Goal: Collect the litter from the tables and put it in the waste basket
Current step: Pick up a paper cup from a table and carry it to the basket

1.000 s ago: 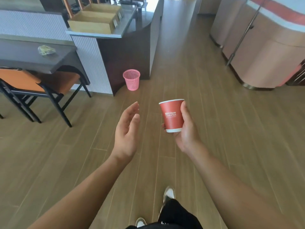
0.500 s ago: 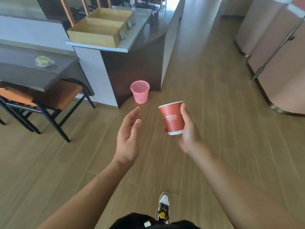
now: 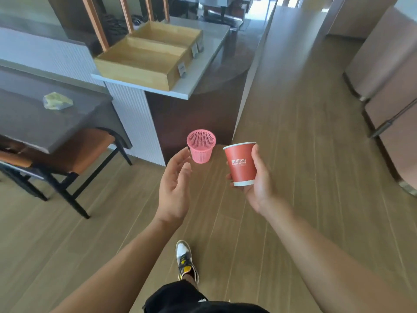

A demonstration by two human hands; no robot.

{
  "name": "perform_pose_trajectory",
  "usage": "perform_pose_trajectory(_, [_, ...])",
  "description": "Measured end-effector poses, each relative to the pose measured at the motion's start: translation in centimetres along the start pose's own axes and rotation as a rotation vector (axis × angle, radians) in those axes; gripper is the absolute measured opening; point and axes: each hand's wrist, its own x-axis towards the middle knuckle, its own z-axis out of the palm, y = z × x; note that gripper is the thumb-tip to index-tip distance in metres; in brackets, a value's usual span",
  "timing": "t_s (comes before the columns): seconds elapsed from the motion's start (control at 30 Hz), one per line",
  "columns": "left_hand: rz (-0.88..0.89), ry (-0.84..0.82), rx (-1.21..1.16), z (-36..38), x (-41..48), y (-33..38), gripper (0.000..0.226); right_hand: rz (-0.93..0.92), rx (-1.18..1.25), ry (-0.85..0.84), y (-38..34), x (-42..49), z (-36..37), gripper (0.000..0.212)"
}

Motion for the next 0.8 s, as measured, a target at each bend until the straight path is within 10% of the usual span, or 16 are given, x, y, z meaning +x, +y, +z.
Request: perform_pose_trajectory(0.8, [-0.196, -0.024, 0.072, 6.6, 33.7, -14.4, 0.038, 0.184, -0.047, 0.093, 3.2, 37.6, 3.1, 0.049])
